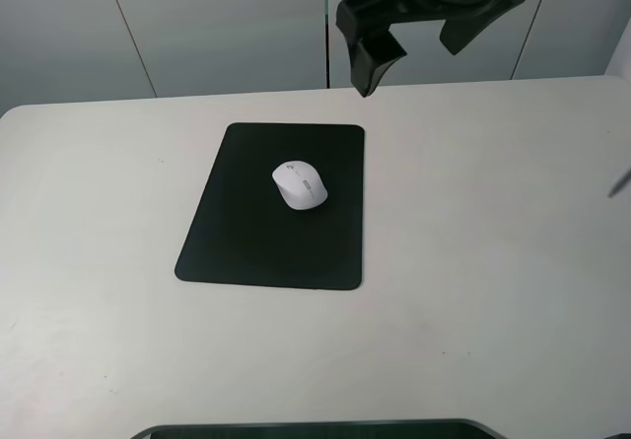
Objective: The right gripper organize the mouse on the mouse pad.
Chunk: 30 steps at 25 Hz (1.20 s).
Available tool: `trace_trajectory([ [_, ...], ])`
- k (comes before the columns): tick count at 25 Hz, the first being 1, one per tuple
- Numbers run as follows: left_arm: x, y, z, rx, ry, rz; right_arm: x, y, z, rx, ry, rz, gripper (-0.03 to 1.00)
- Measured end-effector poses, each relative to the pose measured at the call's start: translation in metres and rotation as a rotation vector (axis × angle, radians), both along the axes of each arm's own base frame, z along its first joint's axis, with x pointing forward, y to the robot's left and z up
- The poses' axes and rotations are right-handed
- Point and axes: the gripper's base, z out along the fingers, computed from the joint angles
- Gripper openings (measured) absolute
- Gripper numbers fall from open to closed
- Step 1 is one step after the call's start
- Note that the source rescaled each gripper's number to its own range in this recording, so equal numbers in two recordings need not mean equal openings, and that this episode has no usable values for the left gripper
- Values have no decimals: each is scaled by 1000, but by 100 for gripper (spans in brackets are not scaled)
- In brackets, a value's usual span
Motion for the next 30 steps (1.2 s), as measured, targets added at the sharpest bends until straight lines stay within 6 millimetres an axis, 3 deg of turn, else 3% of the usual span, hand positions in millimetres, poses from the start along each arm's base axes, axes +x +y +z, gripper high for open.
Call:
trace_trajectory([
  [9, 0, 0, 0, 0, 0, 0, -38, -82, 10, 49, -61, -189, 99],
  [16, 0, 0, 0, 0, 0, 0, -89, -155, 15, 62, -169, -402, 99],
  [22, 0, 0, 0, 0, 0, 0, -139, -187, 21, 82, -269, -540, 99],
  [30, 0, 0, 0, 0, 0, 0, -194, -203, 15, 99, -413, -664, 99],
])
